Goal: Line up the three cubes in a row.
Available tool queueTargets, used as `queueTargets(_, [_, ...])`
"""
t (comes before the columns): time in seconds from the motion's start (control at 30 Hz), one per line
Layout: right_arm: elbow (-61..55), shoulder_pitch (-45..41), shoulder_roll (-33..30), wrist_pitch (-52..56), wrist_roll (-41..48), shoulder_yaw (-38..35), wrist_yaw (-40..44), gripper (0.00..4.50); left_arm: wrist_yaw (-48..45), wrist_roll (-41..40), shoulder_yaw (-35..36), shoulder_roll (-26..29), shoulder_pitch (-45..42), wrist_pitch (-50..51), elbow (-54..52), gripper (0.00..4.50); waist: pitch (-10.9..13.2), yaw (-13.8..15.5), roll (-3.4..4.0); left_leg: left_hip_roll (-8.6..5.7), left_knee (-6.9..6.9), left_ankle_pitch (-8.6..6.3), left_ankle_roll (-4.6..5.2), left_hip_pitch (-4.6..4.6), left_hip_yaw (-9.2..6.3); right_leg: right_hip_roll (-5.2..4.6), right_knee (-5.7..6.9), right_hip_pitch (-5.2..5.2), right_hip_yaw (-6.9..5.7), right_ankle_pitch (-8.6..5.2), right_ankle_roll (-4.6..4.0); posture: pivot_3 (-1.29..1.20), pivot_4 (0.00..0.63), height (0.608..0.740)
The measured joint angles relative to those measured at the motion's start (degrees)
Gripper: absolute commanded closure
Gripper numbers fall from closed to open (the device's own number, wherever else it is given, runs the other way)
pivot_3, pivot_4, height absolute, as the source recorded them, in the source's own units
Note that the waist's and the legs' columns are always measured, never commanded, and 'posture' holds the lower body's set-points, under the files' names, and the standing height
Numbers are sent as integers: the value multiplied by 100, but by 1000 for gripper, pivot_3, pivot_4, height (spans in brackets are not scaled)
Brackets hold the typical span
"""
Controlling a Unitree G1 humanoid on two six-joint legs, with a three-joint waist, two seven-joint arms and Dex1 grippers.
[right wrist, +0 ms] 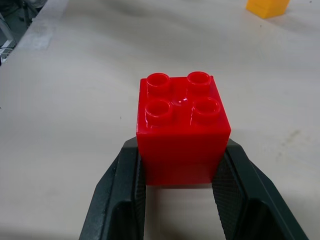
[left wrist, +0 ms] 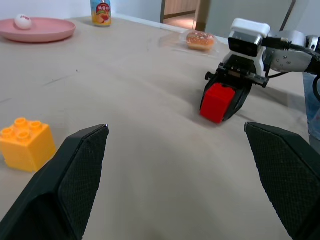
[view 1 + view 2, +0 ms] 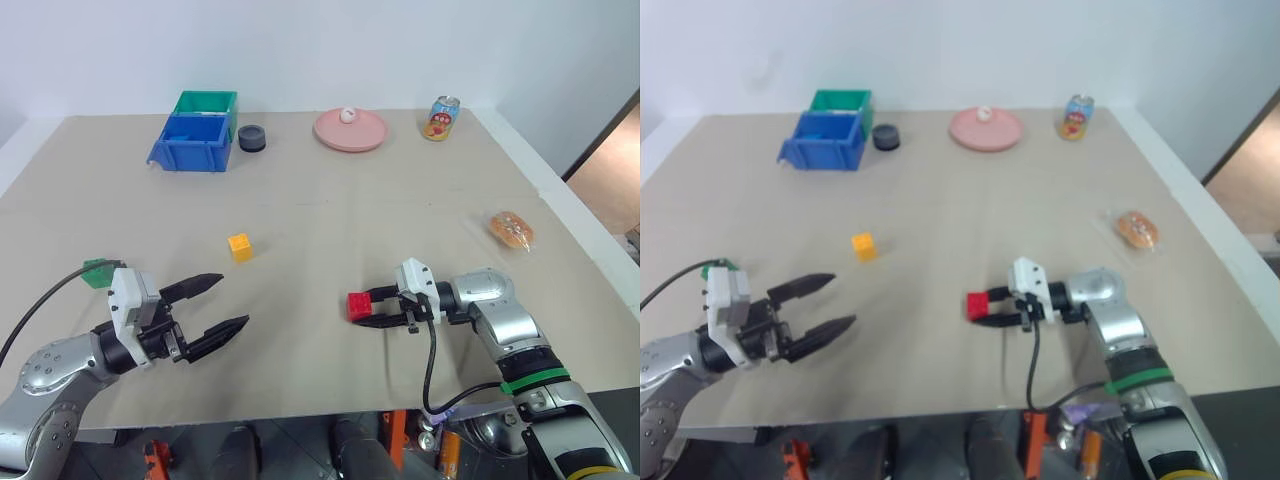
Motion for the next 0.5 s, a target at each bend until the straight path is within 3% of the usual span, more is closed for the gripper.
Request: queueTargets(0.5, [652, -404, 97, -366, -213, 177, 256, 3266, 134, -3, -1, 0, -199, 126, -2, 0, -1, -6, -1, 0, 1, 0, 0, 28, 0, 1, 1, 28, 0, 1, 1, 0, 150, 736])
